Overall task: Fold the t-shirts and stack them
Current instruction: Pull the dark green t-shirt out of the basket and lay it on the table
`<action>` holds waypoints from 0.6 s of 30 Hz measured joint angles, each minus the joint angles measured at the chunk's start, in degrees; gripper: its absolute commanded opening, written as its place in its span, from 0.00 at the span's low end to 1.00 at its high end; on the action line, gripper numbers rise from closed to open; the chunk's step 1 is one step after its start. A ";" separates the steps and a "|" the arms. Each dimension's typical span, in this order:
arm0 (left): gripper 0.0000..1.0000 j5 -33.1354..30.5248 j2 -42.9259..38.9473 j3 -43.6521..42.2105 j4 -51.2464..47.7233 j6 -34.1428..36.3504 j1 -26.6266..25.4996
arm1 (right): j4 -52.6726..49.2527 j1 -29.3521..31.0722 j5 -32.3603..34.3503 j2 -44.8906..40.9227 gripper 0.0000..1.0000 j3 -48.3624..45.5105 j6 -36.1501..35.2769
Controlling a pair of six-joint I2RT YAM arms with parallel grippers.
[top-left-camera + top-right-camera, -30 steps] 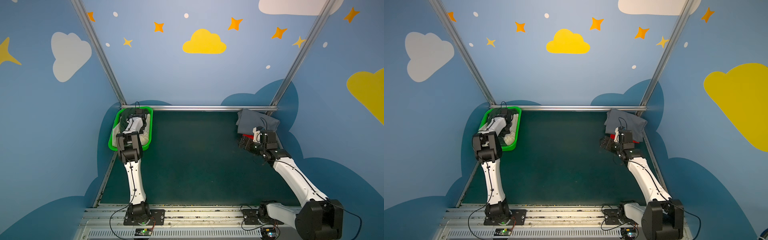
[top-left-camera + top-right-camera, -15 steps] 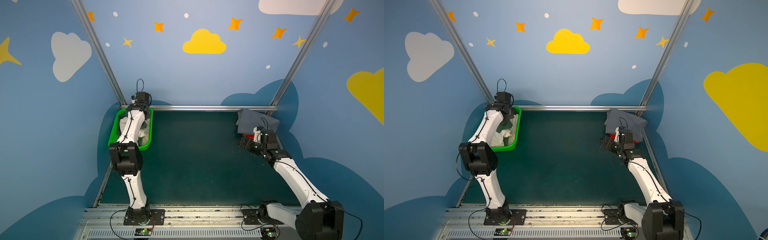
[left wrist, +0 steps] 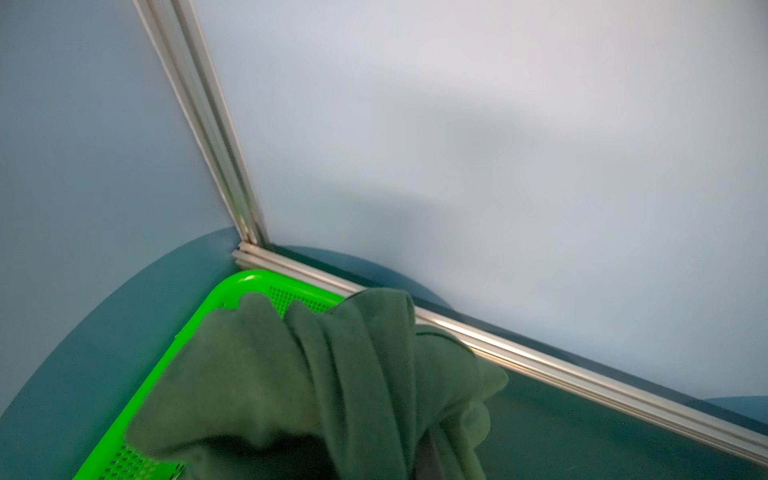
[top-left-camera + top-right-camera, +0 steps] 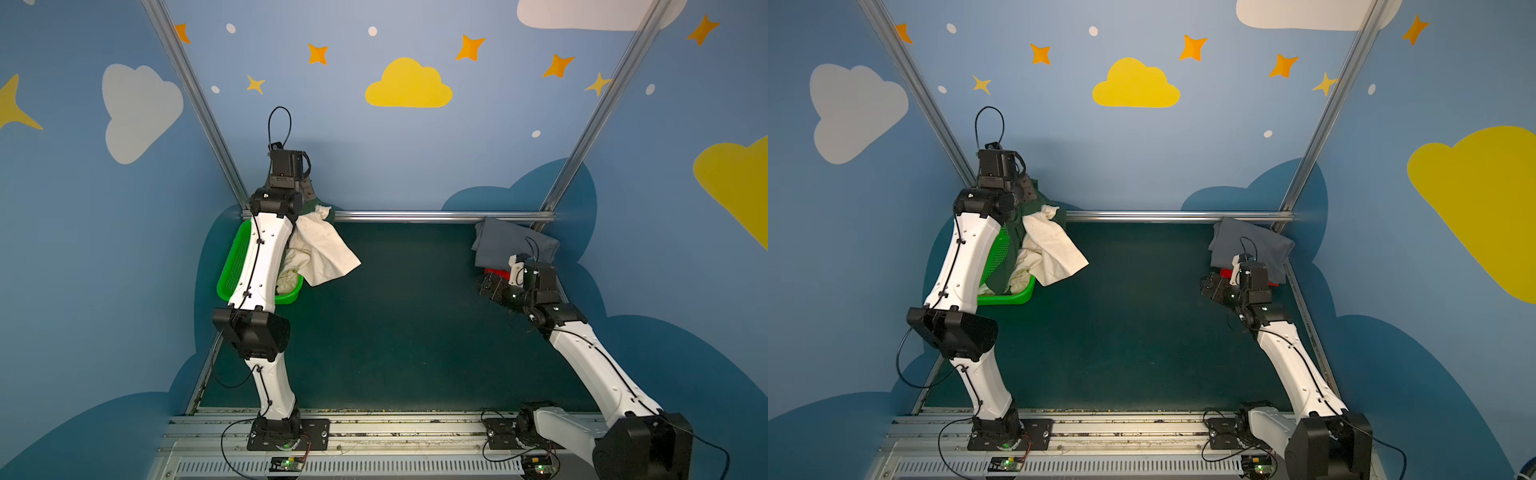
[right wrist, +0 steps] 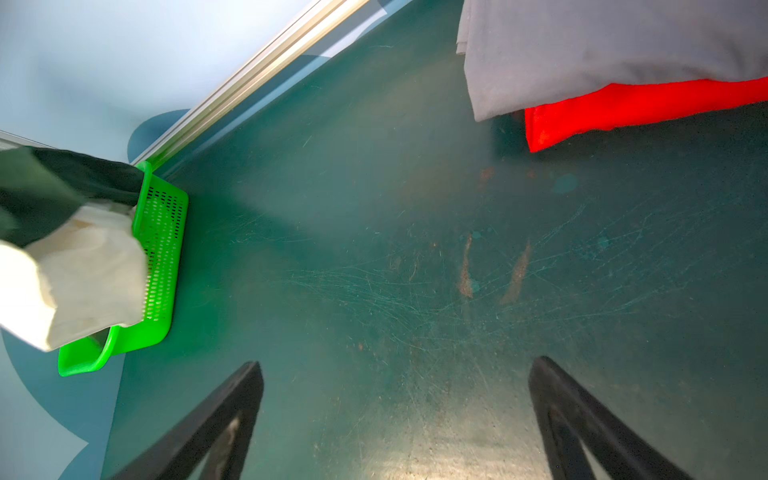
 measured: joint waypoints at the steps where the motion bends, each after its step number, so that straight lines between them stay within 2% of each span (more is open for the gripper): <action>1: 0.04 -0.24 0.85 -0.37 -0.57 -0.15 0.61 | 0.07 0.00 -0.02 -0.04 0.98 -0.28 0.02; 4: 0.04 -0.26 2.45 -0.70 -2.10 -0.57 2.51 | 0.33 0.00 -0.35 -0.04 0.98 -1.05 0.17; 5: 0.08 -0.26 2.58 -0.55 -2.40 -0.68 2.99 | 0.33 0.00 -0.50 -0.04 0.98 -1.22 0.24; 9: 0.13 0.39 4.00 4.74 -4.87 -0.85 4.48 | 1.14 0.07 -1.51 0.24 0.97 -1.64 0.70; 11: 0.04 1.66 5.01 8.74 -6.10 -0.85 4.68 | 1.55 0.15 -1.95 0.35 0.98 -1.86 1.11; 14: 0.04 4.11 6.01 12.90 -7.58 -0.85 4.42 | 1.99 0.26 -2.54 0.35 0.98 -2.16 1.51; 18: 0.04 9.49 6.05 13.46 -8.68 -1.09 3.50 | 2.54 0.33 -2.82 0.35 0.98 -2.47 1.51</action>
